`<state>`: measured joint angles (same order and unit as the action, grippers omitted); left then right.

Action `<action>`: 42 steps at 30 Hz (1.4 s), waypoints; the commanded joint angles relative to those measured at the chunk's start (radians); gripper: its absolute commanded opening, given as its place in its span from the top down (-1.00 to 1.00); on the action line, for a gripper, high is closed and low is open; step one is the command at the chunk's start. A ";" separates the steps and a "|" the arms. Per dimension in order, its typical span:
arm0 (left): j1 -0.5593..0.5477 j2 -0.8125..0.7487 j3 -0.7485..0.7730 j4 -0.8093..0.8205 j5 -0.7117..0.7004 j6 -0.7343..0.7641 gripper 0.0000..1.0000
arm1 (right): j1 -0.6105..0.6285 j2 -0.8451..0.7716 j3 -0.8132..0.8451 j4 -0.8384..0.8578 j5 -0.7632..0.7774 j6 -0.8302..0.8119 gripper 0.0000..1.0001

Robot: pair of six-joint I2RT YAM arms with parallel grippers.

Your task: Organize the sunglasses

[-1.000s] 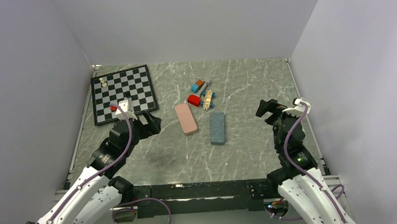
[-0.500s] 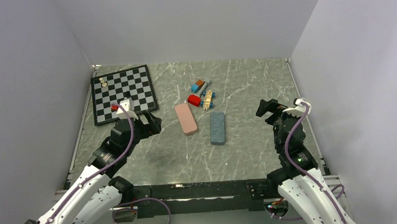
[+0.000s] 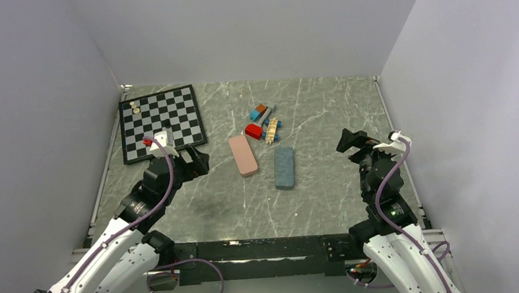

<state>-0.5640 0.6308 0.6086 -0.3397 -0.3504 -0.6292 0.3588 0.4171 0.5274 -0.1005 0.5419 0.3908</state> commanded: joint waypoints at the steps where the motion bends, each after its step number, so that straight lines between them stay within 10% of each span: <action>1: 0.005 -0.003 -0.007 0.046 -0.022 0.008 -0.99 | -0.001 0.007 -0.011 0.071 -0.003 -0.032 -0.99; 42: 0.015 0.117 0.080 0.128 0.021 0.016 -0.99 | 0.000 -0.028 -0.082 0.165 -0.039 -0.081 -0.99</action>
<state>-0.5529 0.8112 0.6910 -0.2920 -0.3378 -0.6216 0.3588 0.4156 0.4355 0.0200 0.5133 0.3298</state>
